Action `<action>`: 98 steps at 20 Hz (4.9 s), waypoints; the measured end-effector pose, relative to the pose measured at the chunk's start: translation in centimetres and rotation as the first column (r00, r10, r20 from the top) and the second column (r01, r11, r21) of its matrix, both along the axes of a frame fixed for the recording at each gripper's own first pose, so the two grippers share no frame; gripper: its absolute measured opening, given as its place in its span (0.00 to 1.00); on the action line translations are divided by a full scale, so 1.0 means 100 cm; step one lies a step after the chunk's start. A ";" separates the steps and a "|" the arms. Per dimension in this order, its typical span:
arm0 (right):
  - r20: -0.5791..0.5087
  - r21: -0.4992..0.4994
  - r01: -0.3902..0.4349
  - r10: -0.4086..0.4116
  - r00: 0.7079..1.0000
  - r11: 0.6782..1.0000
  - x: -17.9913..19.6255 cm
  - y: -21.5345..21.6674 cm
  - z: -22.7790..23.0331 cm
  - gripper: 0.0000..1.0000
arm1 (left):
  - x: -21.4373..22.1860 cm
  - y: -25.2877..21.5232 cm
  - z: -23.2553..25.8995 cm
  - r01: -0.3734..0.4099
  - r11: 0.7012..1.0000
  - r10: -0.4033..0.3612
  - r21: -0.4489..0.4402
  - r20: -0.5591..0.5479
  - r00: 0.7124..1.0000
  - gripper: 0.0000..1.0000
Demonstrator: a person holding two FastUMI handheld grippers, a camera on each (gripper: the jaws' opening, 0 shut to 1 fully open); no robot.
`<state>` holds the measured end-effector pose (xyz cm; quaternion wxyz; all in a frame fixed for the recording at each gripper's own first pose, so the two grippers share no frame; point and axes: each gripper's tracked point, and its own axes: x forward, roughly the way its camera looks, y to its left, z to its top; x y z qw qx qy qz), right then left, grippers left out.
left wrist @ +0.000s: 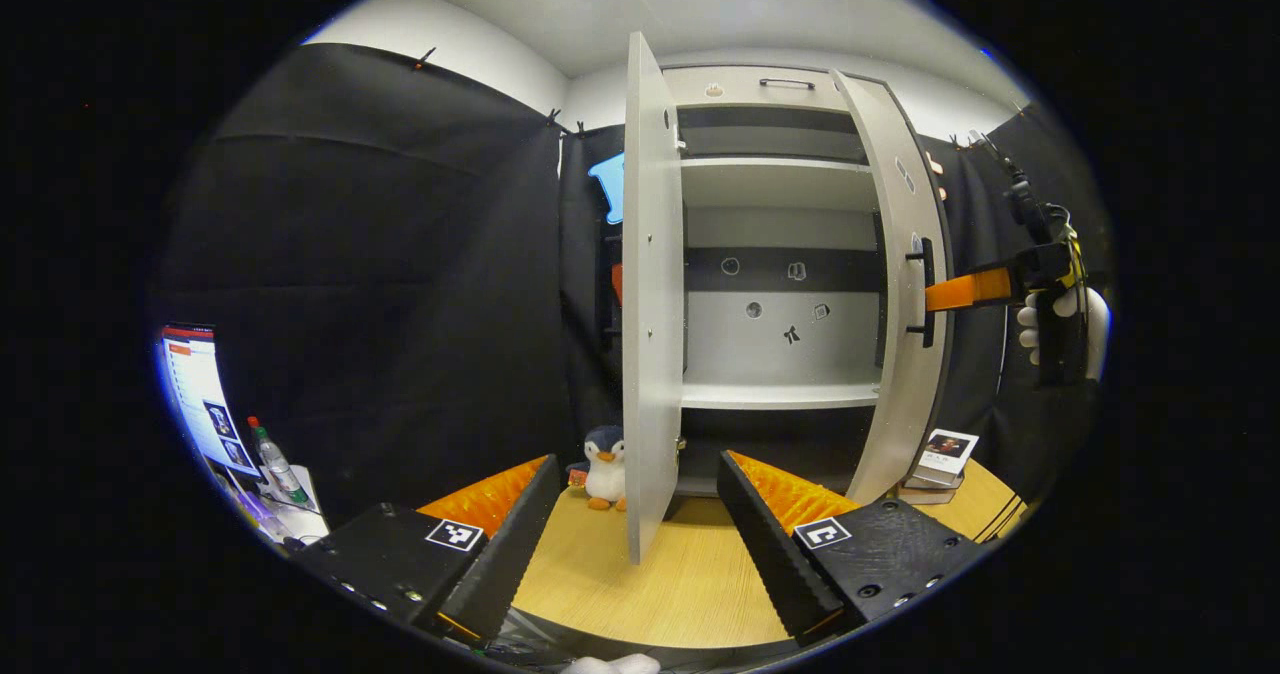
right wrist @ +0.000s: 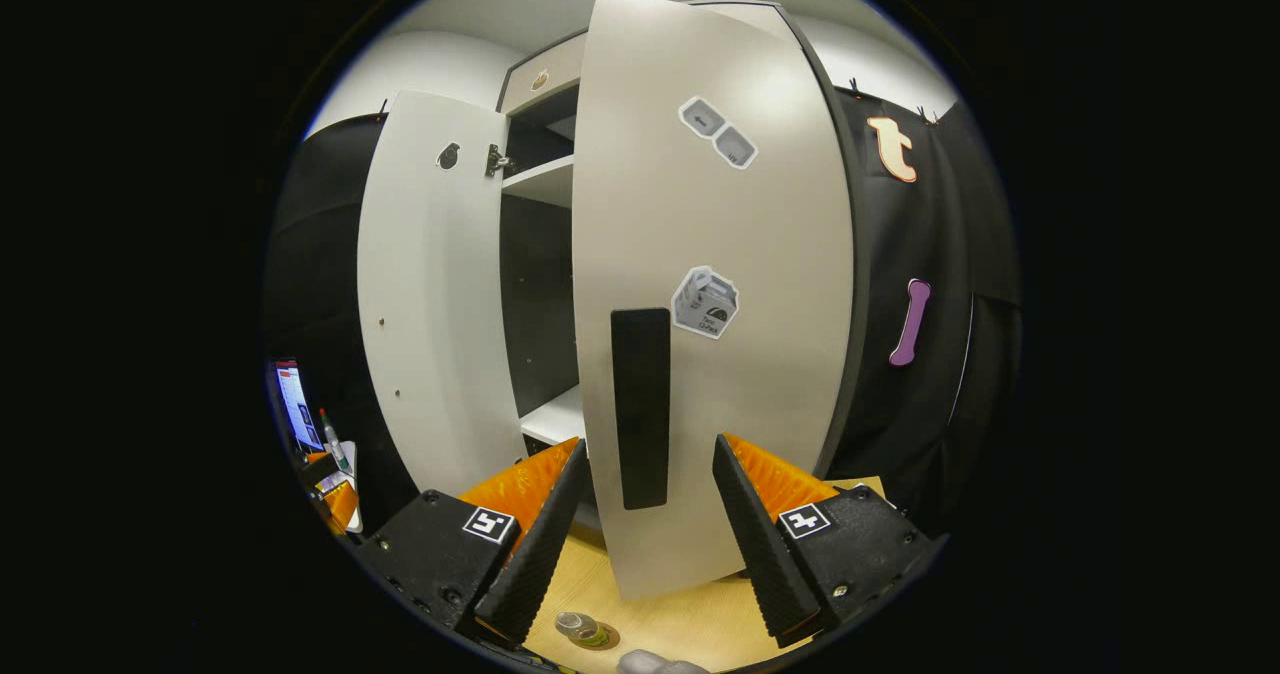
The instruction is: Grasp the bottle in the cabinet with the left hand and place it on the coaster, then close the right door with the right hand and the left door with the left hand.
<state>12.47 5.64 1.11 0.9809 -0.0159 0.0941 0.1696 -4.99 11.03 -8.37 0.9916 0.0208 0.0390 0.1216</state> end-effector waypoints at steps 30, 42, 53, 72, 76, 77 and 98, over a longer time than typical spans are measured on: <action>-0.153 0.005 0.128 -0.126 0.980 0.992 -0.145 -0.076 -0.076 0.79 | 0.166 0.155 0.111 -0.064 0.990 0.056 0.124 0.068 0.996 0.96; -0.113 0.043 0.117 -0.111 0.987 0.992 -0.165 -0.093 -0.058 0.78 | 0.155 0.139 0.114 -0.102 0.984 0.095 0.148 0.057 0.994 0.89; -0.124 0.082 0.088 -0.077 0.989 0.993 -0.162 -0.140 -0.053 0.78 | 0.154 0.067 0.113 -0.079 0.988 0.071 0.134 0.064 0.995 0.89; -0.119 0.093 0.101 -0.090 0.989 0.991 -0.151 -0.151 -0.044 0.78 | 0.197 -0.053 0.109 0.100 0.983 -0.106 0.155 0.035 0.994 0.96; -0.107 0.077 0.109 -0.101 0.989 0.991 -0.148 -0.138 -0.040 0.78 | 0.180 -0.058 0.106 0.117 0.984 -0.123 0.135 0.035 0.992 0.96; -0.100 0.074 0.113 -0.105 0.989 0.991 -0.147 -0.135 -0.039 0.78 | 0.174 -0.060 0.104 0.124 0.984 -0.129 0.126 0.036 0.991 0.96; 0.114 0.019 0.303 -0.303 0.946 0.953 -0.138 -0.079 -0.017 0.80 | 0.032 -0.099 0.069 0.213 0.970 -0.220 0.116 0.047 0.974 0.96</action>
